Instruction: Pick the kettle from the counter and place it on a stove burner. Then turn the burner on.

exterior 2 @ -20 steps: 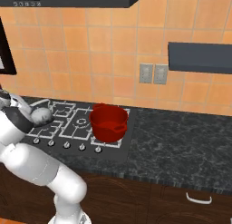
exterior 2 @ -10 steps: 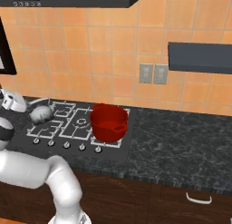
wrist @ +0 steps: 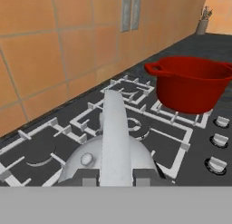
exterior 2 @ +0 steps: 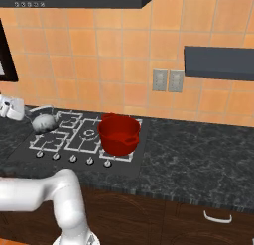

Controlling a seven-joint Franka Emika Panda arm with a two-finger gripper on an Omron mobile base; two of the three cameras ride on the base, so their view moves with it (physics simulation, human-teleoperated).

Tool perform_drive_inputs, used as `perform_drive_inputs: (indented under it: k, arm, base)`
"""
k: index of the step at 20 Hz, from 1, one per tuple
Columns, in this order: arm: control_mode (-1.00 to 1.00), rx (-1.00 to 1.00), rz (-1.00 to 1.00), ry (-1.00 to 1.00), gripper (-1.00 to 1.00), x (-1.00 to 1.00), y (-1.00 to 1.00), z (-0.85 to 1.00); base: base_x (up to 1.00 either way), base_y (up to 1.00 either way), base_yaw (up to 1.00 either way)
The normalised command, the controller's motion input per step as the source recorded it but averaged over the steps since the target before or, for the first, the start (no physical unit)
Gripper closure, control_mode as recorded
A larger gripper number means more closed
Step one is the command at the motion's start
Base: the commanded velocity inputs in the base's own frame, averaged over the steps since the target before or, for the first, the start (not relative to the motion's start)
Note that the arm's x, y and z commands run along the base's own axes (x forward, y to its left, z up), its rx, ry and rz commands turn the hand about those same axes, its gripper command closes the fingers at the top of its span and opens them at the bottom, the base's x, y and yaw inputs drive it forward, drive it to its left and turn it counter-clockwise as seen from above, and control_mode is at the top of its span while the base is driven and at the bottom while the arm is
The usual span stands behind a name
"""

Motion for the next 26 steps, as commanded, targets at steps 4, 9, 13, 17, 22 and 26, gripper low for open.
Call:
perform_drive_inputs:
  k: [4,9,13,17,22,26]
  arm:
    - [-1.00,0.00,-0.09,-0.20,1.00,0.00,0.00,-0.15]
    - [-1.00,0.00,-0.06,-0.17,1.00,0.00,-0.07,-0.20]
    - [-1.00,0.00,-0.03,-0.04,1.00,0.00,-0.04,-0.46]
    - [-1.00,0.00,-0.01,-0.05,-1.00,0.10,0.00,-0.46]
    - [-1.00,0.00,0.00,-0.10,-1.00,0.02,0.00,-0.13]
    - [-1.00,0.00,0.00,-0.04,-1.00,-0.01,0.00,-0.04]
  base:
    - [0.00,0.00,0.00]
    - [0.00,0.00,0.00]
    - [0.00,0.00,0.00]
    - [0.00,0.00,0.00]
    - [0.00,0.00,0.00]
    - [0.00,0.00,0.00]
